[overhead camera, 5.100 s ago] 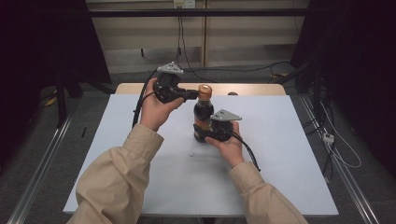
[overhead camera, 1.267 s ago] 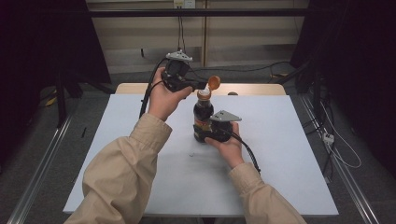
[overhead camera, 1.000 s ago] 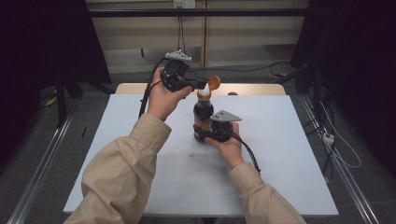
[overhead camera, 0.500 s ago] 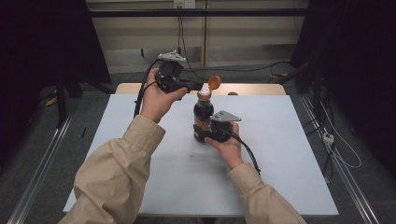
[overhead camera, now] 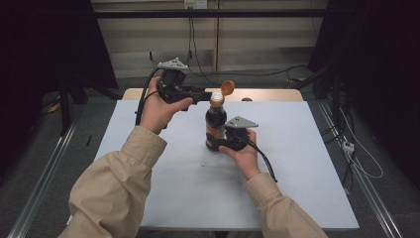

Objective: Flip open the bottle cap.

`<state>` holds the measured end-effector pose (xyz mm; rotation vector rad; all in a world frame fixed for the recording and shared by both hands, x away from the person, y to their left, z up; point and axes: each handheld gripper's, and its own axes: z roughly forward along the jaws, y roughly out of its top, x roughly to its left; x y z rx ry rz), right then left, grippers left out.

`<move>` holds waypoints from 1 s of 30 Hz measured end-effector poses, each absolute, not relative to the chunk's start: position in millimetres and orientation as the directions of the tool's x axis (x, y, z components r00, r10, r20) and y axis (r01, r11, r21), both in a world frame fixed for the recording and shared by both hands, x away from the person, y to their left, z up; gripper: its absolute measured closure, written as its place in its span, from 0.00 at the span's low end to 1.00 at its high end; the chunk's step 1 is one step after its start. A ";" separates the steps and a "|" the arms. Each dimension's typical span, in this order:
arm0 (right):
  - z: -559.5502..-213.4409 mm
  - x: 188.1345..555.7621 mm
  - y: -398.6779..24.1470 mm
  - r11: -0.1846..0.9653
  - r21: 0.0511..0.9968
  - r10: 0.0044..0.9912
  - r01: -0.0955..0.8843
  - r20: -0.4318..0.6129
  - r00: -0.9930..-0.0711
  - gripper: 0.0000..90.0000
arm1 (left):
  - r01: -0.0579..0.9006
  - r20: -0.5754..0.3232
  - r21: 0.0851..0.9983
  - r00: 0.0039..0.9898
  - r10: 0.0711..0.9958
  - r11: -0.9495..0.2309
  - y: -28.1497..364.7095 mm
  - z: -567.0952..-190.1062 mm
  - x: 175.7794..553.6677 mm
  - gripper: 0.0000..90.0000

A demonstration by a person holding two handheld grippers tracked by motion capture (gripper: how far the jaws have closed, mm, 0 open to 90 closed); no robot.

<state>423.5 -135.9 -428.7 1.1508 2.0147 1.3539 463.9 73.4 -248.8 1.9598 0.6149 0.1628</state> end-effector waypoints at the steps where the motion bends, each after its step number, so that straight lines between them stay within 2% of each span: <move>1: -428.3 423.4 -137.0 0.173 0.905 0.832 0.389 0.078 -0.550 0.24 | 0.346 -0.155 0.877 0.860 0.486 -0.333 73.5 -250.1 463.9 0.67; 9: -423.6 421.0 -142.5 0.175 0.895 0.815 0.410 0.102 -0.571 0.21 | 0.351 -0.158 0.879 0.853 0.497 -0.323 79.2 -255.5 463.0 0.51; 19: -420.4 418.1 -147.4 0.167 0.886 0.797 0.432 0.137 -0.589 0.22 | 0.358 -0.161 0.876 0.848 0.506 -0.322 88.1 -265.5 461.8 0.40; 30: -415.8 414.0 -157.3 0.187 0.882 0.791 0.432 0.126 -0.598 0.20 | 0.355 -0.158 0.880 0.845 0.510 -0.315 98.5 -277.8 460.3 0.30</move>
